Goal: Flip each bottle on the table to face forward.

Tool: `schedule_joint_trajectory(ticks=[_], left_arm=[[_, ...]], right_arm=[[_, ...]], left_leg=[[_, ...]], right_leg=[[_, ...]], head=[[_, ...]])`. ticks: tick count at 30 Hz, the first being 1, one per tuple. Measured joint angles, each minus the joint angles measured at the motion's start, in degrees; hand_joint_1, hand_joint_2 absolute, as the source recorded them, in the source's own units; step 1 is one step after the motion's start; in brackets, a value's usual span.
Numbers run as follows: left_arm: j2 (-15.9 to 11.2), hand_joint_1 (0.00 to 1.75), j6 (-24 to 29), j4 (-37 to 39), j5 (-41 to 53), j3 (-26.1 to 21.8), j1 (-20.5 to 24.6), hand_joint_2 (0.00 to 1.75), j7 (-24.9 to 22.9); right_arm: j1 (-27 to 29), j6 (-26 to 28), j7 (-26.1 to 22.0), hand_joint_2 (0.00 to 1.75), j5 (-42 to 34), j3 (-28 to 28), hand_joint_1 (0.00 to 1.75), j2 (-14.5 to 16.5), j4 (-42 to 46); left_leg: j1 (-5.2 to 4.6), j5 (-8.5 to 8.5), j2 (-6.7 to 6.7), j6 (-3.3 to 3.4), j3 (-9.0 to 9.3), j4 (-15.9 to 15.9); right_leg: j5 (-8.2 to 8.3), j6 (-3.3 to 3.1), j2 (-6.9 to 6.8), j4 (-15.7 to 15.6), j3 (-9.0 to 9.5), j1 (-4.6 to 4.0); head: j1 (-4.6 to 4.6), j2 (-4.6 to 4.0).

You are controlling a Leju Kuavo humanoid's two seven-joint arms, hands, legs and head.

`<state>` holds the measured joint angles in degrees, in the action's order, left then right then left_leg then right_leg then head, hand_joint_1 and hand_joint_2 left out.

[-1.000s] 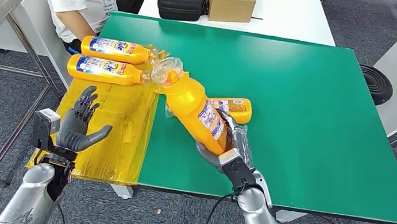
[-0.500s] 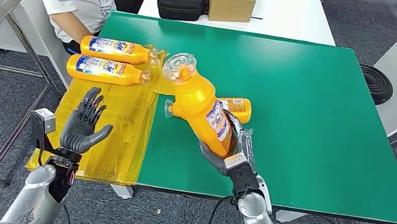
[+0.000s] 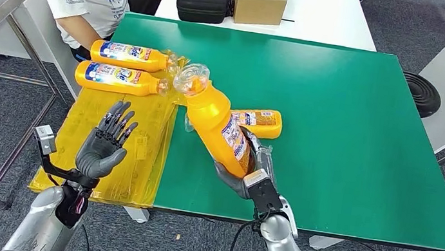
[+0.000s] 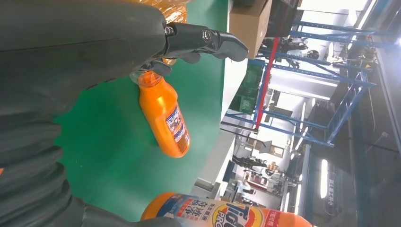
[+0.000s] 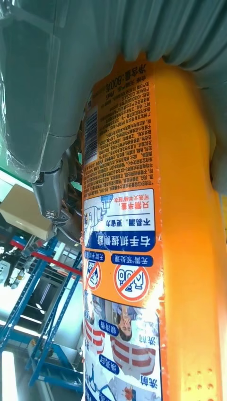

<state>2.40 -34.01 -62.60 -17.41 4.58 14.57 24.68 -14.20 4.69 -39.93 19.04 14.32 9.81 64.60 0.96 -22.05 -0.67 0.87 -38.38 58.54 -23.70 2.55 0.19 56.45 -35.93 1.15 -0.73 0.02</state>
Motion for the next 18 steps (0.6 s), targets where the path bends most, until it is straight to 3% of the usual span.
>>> schedule_joint_trajectory(ticks=[8,18], left_arm=[[0.1,0.00,-2.9,-0.3,-0.5,1.3,-0.3,1.75,0.2],[1.0,0.00,-10.6,-4.9,3.1,9.2,-1.3,1.75,3.8]], right_arm=[[-0.9,-1.7,0.0,1.75,-0.8,0.1,1.75,0.2,-2.0],[-4.0,-5.4,0.0,1.75,-1.9,2.0,1.75,2.3,-8.6]], left_leg=[[0.00,0.00,0.00,0.00,0.00,0.0],[0.00,0.00,0.00,0.00,0.00,0.0]], right_leg=[[0.00,0.00,0.00,0.0,0.00,0.00],[0.00,0.00,0.00,0.0,0.00,0.00]], head=[[-0.01,0.00],[-0.01,0.00]])
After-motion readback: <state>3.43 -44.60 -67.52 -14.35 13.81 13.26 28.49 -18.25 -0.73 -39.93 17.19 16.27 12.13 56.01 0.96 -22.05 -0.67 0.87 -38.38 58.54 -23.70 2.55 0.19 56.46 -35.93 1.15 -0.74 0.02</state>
